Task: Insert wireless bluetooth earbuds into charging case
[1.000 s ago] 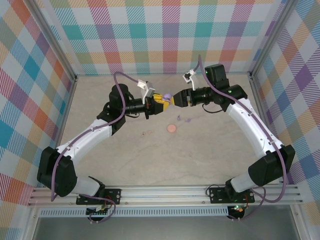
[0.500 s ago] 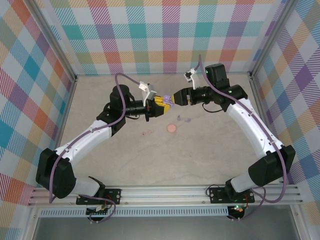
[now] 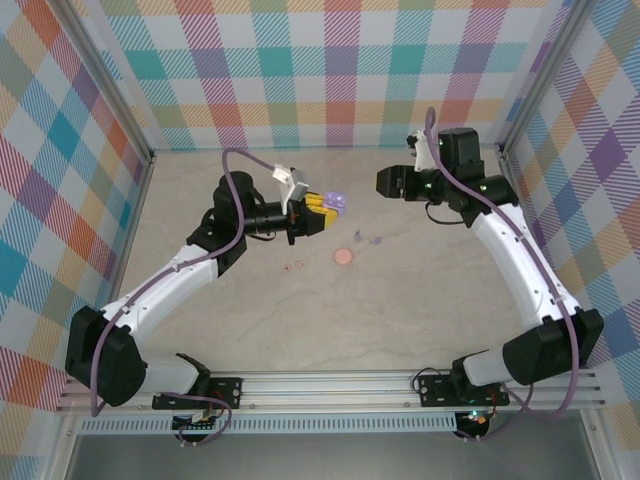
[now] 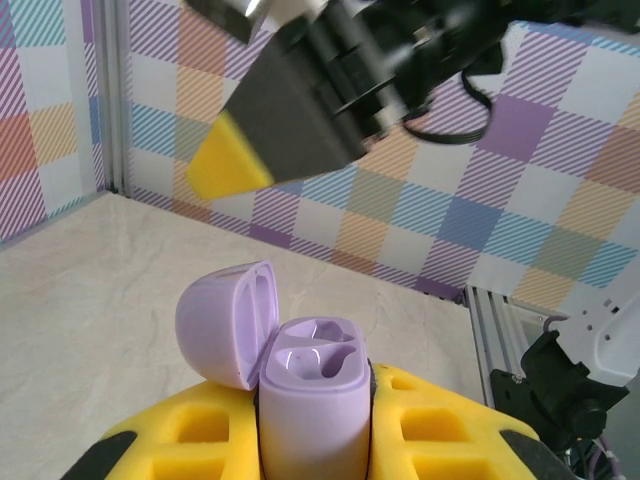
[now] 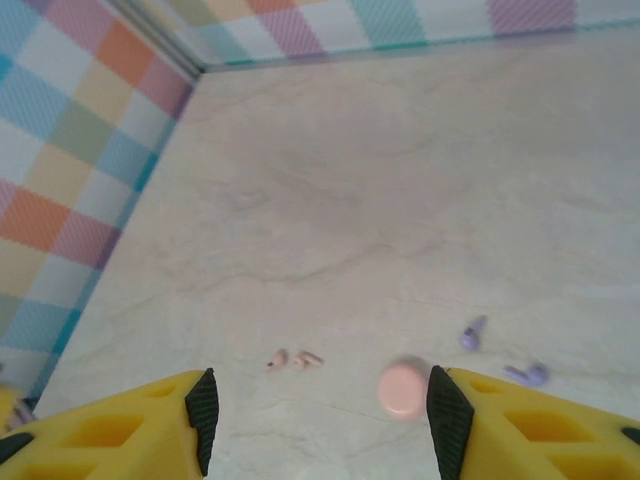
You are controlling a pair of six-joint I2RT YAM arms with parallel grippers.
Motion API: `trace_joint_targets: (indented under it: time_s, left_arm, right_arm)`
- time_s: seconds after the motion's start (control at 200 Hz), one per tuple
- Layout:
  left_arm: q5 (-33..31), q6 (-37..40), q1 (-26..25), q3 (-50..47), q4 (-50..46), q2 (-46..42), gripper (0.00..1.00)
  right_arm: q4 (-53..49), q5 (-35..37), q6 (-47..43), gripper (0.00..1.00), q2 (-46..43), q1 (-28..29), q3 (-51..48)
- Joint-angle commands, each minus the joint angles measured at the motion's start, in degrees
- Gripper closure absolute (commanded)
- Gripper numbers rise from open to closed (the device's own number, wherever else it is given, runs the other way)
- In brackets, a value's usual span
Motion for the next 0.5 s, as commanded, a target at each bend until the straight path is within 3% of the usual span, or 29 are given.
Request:
trace_joint_targets:
  time_s: [0.0,0.29,0.495]
  left_arm:
    - [1.3,-2.2,0.0,-0.6,1.9,-2.7,0.90]
    - [0.1,-5.2,0.0,-2.3,4.0,-6.2,0.90]
    - [-0.7,-6.2,-0.2,-3.5,4.3,-8.1,0.90]
  right_arm:
    - [-5.5,4.2,1.9,0.42,4.1,-1.4,-0.5]
    - [-7.4,7.9,8.8,0.45,15.5,-1.6,-2.4]
    - [-5.5,8.6,17.0,0.58,22.3,-1.5,-3.4]
